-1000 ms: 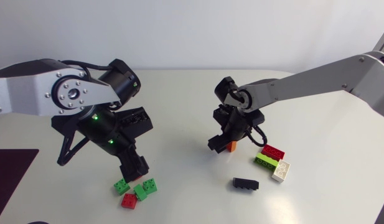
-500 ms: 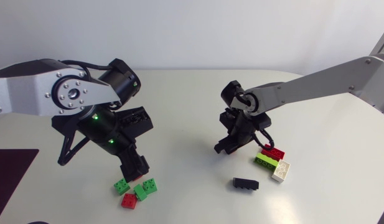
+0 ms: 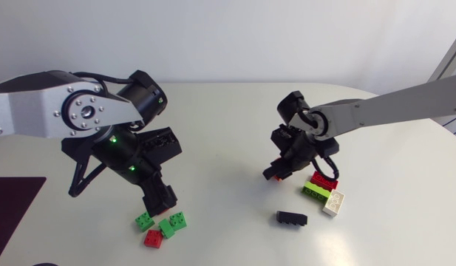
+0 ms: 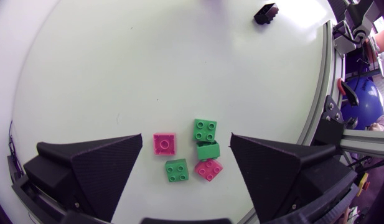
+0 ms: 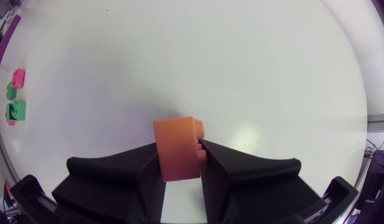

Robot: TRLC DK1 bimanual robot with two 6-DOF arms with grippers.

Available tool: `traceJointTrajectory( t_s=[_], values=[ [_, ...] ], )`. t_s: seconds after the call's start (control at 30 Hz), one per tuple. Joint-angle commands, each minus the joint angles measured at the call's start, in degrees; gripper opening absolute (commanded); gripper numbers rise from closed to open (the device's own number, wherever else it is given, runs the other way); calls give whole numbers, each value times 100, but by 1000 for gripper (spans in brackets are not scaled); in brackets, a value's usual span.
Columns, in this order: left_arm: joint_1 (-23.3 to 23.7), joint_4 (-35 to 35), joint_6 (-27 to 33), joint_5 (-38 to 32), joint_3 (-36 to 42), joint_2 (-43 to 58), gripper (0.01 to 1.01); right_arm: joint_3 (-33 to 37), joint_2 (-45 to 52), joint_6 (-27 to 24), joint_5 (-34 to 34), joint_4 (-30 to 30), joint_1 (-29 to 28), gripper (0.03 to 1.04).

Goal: Sort duplo bricks by size, large to the right and small to the left

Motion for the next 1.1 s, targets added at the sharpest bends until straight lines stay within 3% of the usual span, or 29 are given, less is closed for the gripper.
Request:
traceJointTrajectory(
  t_s=[0.0, 0.13, 0.4, 0.5, 0.8, 0.83, 0.93, 0.97, 1.07],
  values=[
    [-7, 24, 90, -36, -114, -7, 984, -258, -449, -157, -1, 6, -249, 216],
    [-77, 33, 81, -36, 18, 1, 984, -618, -1161, -518, -1, -170, -803, 220],
    [-1149, 95, -183, 87, 536, 458, 984, -1646, -1979, -1493, -229, -108, -2438, 230],
    [-1237, 95, -227, 104, 694, 634, 984, -1980, -2040, -1766, -361, 50, -2895, 233],
    [-1184, 7, -315, 104, 659, 599, 984, -2244, -1899, -1827, -590, 366, -3044, 261],
    [-1167, -11, -332, 96, 624, 546, 984, -2235, -1899, -1819, -581, 366, -3044, 308],
    [-1114, -28, -367, 60, 475, 335, 984, -2244, -2005, -1801, -555, 366, -3044, 811],
    [-1096, -46, -367, 60, 440, 265, 984, -2253, -2049, -1810, -555, 358, -3044, 911],
    [-991, -116, -385, 25, 369, 98, 984, -2200, -2242, -1810, -546, 235, -3027, 982]
  ],
)
